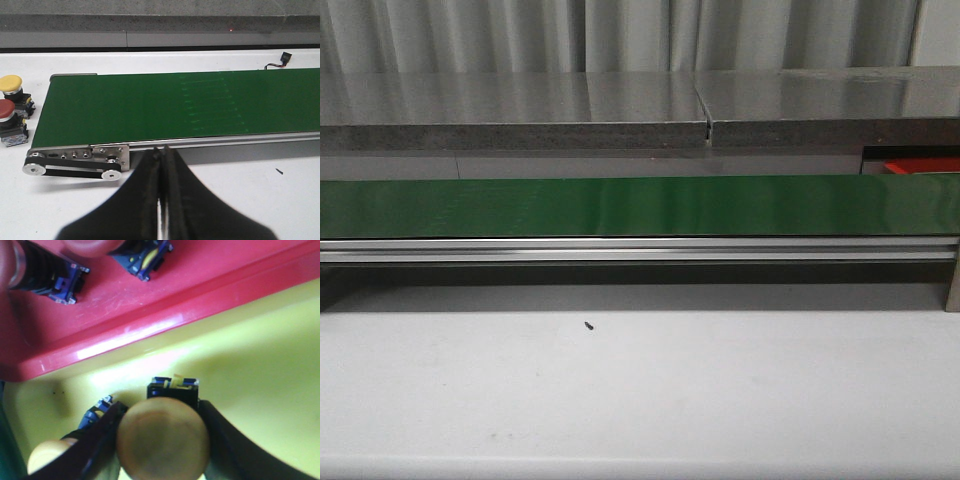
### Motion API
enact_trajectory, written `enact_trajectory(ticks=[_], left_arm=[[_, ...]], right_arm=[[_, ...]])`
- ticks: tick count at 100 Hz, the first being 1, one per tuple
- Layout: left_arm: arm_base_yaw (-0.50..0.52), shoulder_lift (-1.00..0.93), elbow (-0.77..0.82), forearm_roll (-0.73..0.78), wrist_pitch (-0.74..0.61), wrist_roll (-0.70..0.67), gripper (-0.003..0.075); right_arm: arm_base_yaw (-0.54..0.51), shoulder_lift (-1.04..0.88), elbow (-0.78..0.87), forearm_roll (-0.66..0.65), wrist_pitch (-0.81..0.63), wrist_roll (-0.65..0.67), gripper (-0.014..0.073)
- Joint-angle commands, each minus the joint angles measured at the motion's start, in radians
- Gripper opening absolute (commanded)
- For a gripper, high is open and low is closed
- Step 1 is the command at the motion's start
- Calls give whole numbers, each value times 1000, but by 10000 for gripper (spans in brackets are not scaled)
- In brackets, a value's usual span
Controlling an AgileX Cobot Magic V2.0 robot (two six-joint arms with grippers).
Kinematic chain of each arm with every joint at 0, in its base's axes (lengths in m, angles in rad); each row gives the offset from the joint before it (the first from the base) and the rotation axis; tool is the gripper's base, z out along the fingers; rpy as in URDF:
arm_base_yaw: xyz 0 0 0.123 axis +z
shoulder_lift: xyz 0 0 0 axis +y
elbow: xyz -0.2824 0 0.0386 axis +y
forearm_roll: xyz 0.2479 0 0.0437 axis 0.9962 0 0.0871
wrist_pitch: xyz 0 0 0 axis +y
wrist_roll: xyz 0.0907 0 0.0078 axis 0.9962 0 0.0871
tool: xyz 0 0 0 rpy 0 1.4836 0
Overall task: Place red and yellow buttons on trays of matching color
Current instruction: 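Lower the yellow button into the yellow tray and open the right gripper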
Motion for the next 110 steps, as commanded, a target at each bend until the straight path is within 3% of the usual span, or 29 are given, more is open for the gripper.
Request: enact_trajectory(ticks=[1, 25, 49, 78, 110], left_arm=[[-8, 3, -29, -20, -68, -3, -19], [-8, 3, -29, -20, -68, -3, -19], [-8, 3, -29, -20, -68, -3, -19], [-8, 3, -29, -20, -68, -3, -19], [-8, 3, -29, -20, -68, -3, -19]], right_arm=[[-6, -51, -24, 31, -20, -1, 109], [-6, -30, -24, 26, -15, -1, 115], [-6, -12, -24, 25, -4, -1, 205], [-6, -37, -30, 45, 1, -1, 493], [13, -184, -30, 90, -57, -28, 499]])
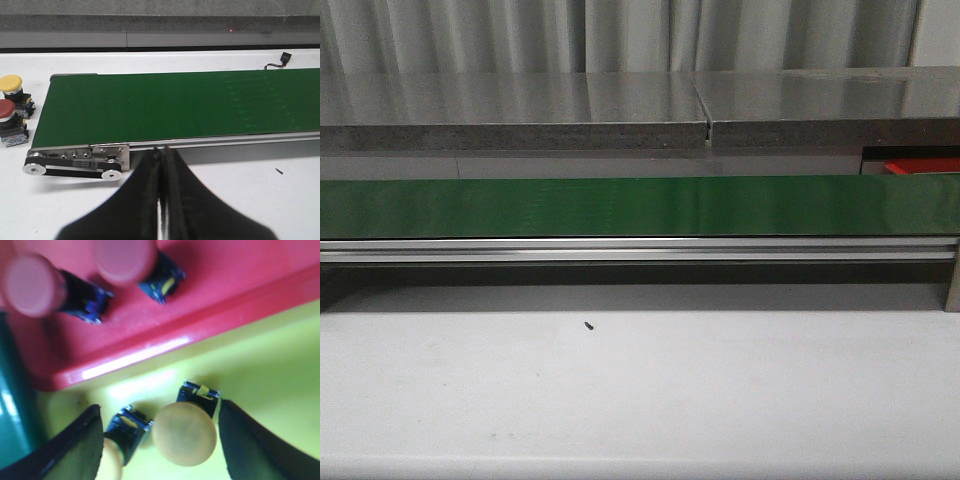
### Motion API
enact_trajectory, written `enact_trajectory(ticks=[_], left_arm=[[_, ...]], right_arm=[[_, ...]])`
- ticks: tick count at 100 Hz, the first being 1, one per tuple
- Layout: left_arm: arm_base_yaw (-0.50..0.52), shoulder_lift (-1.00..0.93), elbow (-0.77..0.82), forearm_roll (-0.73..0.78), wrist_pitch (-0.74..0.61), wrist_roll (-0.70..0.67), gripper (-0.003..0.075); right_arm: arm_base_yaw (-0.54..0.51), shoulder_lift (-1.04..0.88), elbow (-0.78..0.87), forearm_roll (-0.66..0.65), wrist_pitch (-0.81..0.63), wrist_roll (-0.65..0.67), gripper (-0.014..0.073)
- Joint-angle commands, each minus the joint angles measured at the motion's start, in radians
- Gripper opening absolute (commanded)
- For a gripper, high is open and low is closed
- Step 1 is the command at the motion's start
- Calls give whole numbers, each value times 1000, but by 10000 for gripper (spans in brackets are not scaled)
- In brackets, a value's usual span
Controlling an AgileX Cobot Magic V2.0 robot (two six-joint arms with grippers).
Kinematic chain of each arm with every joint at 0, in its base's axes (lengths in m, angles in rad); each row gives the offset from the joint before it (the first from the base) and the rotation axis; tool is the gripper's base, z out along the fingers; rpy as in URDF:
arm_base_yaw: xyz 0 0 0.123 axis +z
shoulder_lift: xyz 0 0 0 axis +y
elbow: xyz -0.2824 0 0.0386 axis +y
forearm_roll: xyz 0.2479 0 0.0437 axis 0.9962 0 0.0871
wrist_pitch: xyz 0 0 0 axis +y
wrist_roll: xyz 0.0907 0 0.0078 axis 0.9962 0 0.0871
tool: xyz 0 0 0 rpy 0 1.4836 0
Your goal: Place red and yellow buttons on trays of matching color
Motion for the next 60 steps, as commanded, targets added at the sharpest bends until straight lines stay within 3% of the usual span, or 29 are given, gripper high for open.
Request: enact_trajectory(ticks=[1, 18, 35, 60], left_arm=[[-8, 3, -29, -20, -68, -3, -19], [-8, 3, -29, -20, -68, -3, -19], [-8, 3, -29, -20, -68, -3, -19], [-8, 3, -29, -20, -68, -3, -19]], right_arm=[[11, -120, -30, 52, -36, -30, 499], [79, -247, -30, 71, -70, -79, 499], [211, -371, -13, 68, -113, -107, 499], [458, -566, 166, -69, -262, -114, 499]])
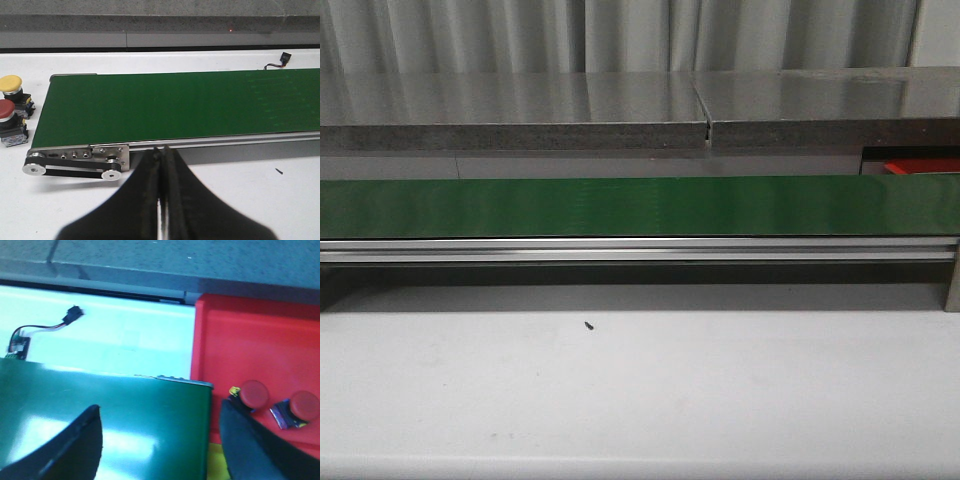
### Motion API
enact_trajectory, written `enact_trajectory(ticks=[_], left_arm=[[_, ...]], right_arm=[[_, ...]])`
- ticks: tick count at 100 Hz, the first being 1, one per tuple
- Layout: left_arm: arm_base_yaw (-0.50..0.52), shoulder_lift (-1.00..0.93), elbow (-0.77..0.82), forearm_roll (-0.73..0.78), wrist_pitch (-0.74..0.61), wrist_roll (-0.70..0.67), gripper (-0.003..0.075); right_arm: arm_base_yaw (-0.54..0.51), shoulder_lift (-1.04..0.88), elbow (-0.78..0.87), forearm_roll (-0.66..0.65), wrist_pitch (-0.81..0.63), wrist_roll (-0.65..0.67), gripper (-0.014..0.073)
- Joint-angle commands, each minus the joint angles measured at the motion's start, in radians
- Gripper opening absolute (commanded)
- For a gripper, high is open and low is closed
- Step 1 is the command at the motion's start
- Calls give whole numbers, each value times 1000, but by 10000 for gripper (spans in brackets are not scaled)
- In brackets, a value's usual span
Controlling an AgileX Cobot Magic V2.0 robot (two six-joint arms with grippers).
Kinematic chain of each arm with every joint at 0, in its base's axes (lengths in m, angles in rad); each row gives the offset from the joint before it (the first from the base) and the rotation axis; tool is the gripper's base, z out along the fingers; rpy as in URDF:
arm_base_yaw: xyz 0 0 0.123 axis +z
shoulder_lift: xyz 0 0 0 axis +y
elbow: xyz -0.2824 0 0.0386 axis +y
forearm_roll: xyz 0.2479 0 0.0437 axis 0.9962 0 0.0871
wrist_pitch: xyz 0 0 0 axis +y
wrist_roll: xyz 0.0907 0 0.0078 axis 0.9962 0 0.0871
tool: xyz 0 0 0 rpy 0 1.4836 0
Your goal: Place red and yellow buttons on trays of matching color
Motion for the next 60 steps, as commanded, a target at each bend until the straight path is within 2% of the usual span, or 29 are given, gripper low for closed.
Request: enact_trajectory(ticks=[1, 13, 22, 42, 60], left_arm=[[-8, 3, -29, -20, -68, -3, -19], [-8, 3, -29, -20, -68, -3, -19], [-8, 3, -29, -20, -68, -3, -19], [-8, 3, -29, -20, -68, -3, -19], [-8, 3, -29, -20, -68, -3, -19]], right_arm=[[82, -108, 66, -49, -117, -14, 499], [194, -231, 233, -131, -251, -14, 499], [237, -321, 363, -135, -330, 2, 499], [241, -505, 599, -134, -383, 67, 492], [241, -680, 760, -134, -384, 67, 404]])
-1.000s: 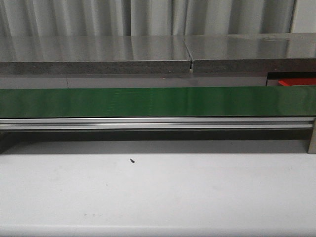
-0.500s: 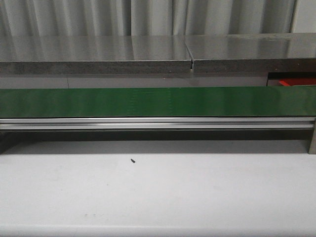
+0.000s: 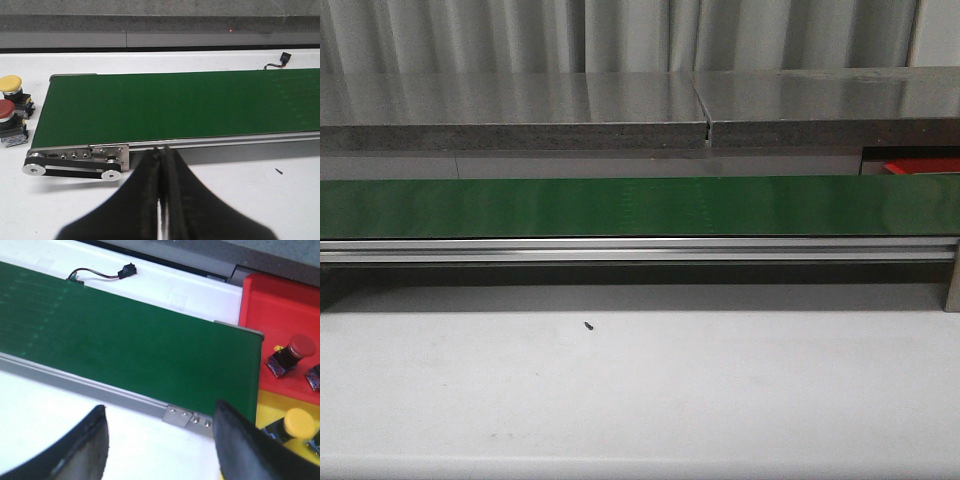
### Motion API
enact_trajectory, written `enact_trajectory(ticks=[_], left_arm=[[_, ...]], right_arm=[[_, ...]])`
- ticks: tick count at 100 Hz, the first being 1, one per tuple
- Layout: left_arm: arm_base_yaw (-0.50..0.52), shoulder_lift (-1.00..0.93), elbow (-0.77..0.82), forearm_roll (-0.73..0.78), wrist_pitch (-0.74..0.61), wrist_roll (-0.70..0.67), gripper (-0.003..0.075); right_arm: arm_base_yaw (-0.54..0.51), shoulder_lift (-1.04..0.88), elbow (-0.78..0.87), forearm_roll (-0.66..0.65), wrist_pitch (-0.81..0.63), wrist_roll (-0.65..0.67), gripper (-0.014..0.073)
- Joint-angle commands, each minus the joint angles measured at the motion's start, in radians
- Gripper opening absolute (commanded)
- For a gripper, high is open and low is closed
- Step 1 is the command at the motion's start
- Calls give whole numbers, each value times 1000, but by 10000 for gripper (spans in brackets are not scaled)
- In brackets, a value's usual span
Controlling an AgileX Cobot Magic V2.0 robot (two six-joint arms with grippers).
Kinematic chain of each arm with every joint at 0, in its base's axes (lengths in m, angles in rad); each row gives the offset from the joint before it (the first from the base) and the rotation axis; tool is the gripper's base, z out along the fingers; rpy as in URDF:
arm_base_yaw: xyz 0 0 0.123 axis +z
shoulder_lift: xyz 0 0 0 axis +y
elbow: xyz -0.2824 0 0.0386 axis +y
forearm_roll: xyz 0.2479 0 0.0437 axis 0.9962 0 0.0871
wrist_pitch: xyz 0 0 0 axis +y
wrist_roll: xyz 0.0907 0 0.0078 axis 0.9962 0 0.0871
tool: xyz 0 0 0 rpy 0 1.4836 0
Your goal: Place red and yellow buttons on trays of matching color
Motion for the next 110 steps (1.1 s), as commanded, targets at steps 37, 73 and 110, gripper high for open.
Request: enact_trajectory(ticks=[37, 73, 110], left_arm=[[-8, 3, -29, -20, -68, -3, -19], [-8, 3, -52, -20, -31, -17, -10], [14, 44, -247, 17, -3, -33, 417]], right_arm=[[0, -279, 123, 3, -61, 4, -77], [0, -280, 123, 3, -56, 4, -67], [0, -280, 123, 3, -56, 4, -67]])
